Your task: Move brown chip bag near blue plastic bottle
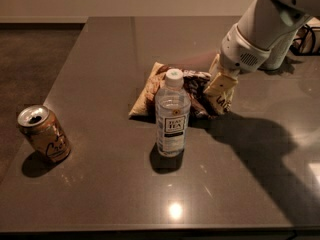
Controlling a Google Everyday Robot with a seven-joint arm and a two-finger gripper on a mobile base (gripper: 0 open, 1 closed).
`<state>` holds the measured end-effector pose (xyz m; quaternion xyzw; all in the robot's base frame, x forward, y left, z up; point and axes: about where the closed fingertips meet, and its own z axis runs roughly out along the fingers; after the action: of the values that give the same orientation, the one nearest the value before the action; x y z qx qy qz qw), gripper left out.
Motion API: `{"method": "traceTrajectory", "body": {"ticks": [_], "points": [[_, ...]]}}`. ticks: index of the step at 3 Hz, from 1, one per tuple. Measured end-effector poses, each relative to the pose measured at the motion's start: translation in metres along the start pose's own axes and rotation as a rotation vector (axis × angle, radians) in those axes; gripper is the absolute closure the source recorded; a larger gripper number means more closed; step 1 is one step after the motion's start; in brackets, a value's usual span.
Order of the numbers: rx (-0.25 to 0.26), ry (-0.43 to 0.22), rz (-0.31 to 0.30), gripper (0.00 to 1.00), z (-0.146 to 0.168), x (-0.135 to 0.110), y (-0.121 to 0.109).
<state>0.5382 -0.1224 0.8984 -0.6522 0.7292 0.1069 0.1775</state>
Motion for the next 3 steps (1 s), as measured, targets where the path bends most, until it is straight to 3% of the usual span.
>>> {"method": "traceTrajectory", "body": {"ticks": [1, 2, 3], "points": [[-0.040, -0.019, -0.015, 1.00, 0.002, 0.002, 0.019], [-0.059, -0.027, -0.023, 0.85, 0.003, 0.003, 0.030], [-0.063, -0.036, -0.019, 0.62, 0.002, 0.007, 0.033]]}}
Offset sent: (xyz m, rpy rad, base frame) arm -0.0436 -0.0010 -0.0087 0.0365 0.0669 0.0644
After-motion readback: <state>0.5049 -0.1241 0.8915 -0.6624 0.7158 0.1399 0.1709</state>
